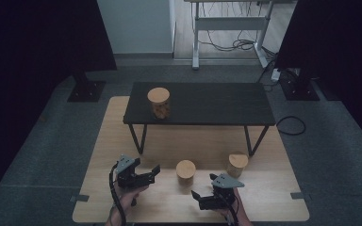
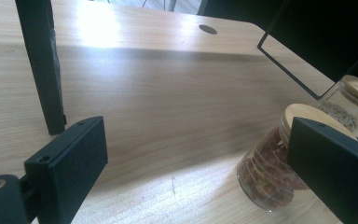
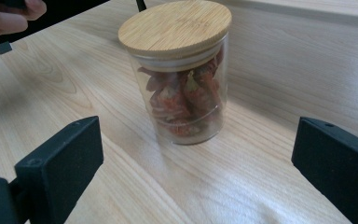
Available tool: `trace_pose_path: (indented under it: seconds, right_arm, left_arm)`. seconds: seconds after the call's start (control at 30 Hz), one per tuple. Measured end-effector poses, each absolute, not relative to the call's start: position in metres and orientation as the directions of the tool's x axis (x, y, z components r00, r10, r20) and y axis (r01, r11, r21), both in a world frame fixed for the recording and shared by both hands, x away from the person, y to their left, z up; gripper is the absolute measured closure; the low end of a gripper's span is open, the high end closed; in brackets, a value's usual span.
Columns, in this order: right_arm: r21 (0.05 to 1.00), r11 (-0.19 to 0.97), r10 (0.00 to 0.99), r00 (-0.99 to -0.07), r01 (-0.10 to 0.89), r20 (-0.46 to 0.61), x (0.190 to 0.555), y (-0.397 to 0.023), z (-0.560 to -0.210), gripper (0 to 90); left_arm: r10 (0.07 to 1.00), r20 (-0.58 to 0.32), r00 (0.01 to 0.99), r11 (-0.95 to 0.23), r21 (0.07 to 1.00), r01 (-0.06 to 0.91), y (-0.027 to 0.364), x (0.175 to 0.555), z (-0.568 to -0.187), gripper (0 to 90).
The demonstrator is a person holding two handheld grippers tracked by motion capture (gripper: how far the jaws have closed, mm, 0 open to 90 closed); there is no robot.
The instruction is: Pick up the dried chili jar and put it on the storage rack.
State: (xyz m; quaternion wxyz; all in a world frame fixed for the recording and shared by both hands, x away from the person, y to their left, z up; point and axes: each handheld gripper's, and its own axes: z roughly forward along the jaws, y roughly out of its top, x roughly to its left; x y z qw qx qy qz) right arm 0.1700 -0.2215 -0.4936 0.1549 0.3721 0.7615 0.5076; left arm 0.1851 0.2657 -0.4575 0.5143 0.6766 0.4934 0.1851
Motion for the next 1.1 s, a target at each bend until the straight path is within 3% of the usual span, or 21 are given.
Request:
trace_pose_path:
  seconds: [1.1]
  right_arm:
    - [0.879,0.257,0.708,-0.698,0.402,0.112,0.198,-0.186,-0.486,4.0]
  left_arm:
    - [0.854,-0.255,0.453,0.000,0.872,0.490,0.263,0.189,-0.462,5.2]
